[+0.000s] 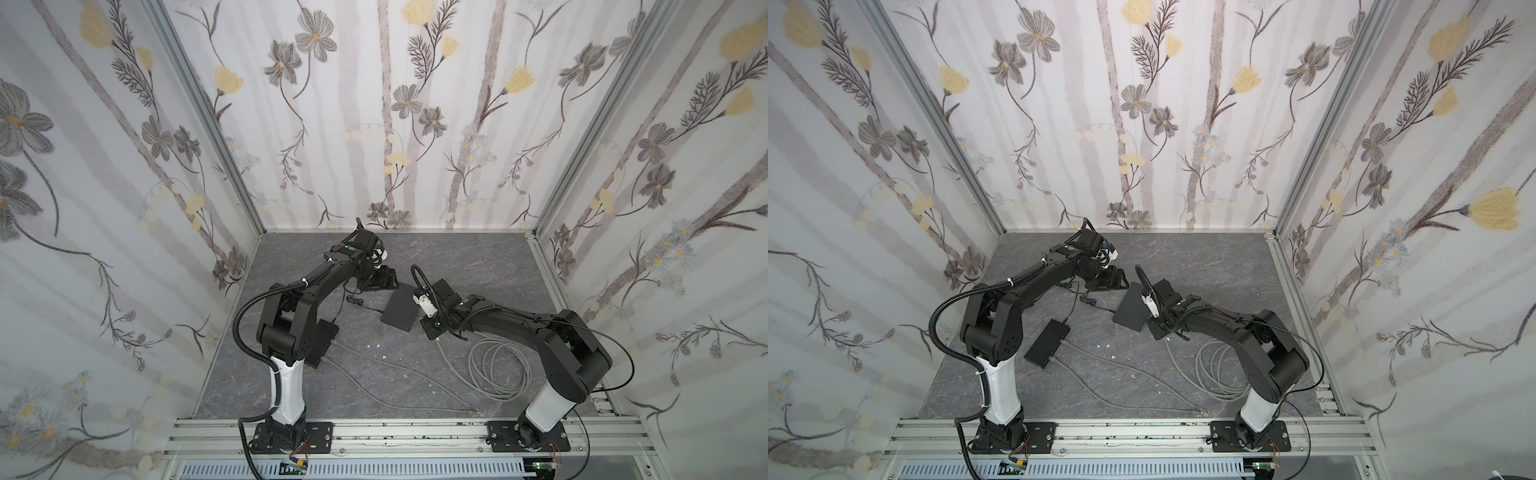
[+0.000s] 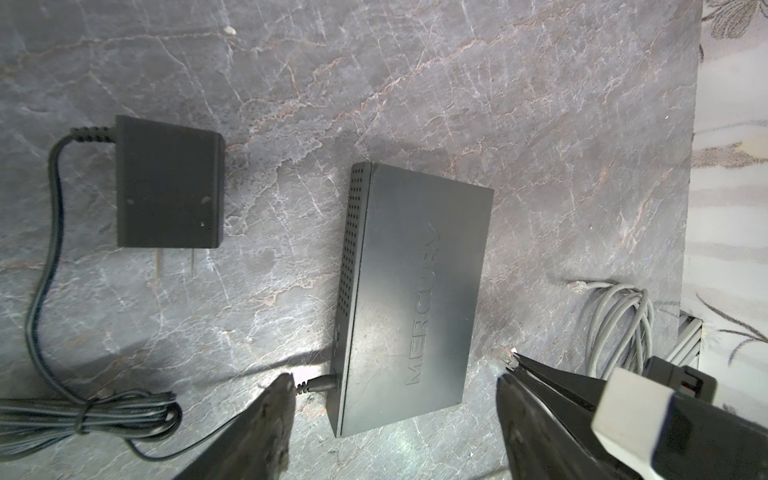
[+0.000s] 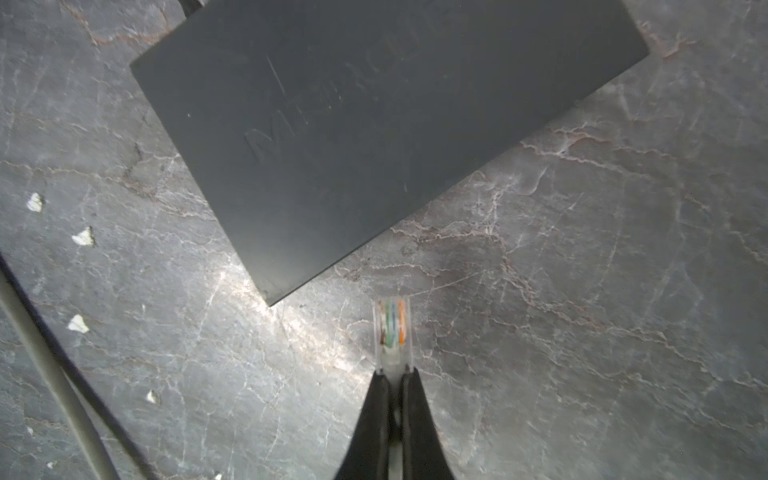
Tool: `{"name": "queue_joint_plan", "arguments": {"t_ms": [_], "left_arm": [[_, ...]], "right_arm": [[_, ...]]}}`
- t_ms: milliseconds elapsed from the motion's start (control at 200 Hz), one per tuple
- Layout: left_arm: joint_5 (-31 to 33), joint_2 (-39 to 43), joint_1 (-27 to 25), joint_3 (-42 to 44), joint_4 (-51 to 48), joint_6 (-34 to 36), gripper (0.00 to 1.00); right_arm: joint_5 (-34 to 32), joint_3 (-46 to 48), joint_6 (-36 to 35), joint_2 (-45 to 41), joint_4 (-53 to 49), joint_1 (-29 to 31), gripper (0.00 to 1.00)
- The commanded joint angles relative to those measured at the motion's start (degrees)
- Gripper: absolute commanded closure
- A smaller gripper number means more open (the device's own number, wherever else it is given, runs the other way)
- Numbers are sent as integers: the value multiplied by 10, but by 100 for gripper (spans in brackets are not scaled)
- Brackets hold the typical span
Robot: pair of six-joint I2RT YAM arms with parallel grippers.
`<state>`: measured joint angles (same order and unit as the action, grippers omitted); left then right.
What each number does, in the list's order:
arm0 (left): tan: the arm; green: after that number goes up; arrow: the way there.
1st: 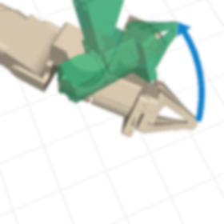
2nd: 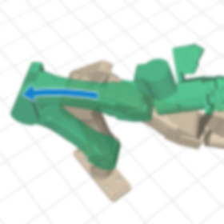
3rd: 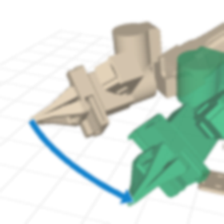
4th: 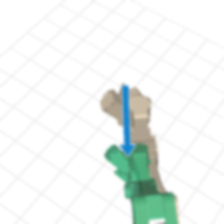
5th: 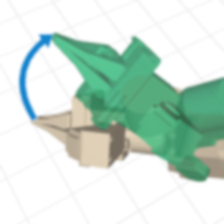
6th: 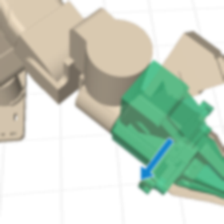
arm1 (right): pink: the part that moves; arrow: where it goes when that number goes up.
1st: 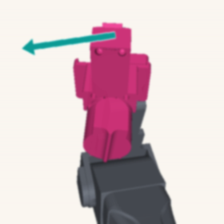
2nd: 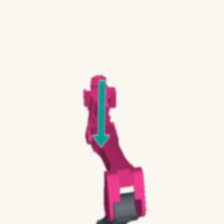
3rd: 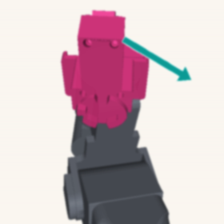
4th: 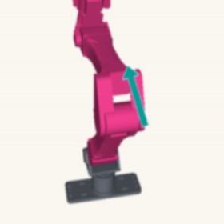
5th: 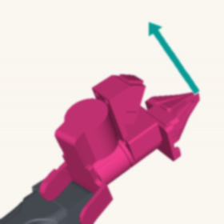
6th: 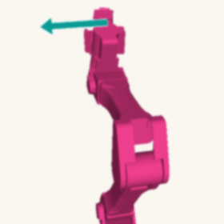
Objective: Insert the plug into the switch port
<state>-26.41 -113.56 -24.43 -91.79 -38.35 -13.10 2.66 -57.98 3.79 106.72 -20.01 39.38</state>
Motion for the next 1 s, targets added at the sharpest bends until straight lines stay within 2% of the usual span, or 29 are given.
{"name": "queue_joint_plan", "arguments": {"t_ms": [0,475,670,789,834,994], "left_arm": [[2,4,1,-5,-11,4,22],[26,-11,2,-14,-27,18,20],[26,-26,2,-20,-30,19,20],[25,-35,2,-25,-35,17,22],[24,-37,2,-27,-37,17,26],[10,-48,0,-33,-40,13,29]], "right_arm": [[19,-13,-18,12,-7,3,100],[80,-73,-27,42,5,22,100],[38,-42,-42,-2,-4,12,100],[37,-19,-73,-33,-12,1,100],[33,-19,-88,-34,-23,0,100],[-31,-35,-123,-11,-71,0,100]]}}
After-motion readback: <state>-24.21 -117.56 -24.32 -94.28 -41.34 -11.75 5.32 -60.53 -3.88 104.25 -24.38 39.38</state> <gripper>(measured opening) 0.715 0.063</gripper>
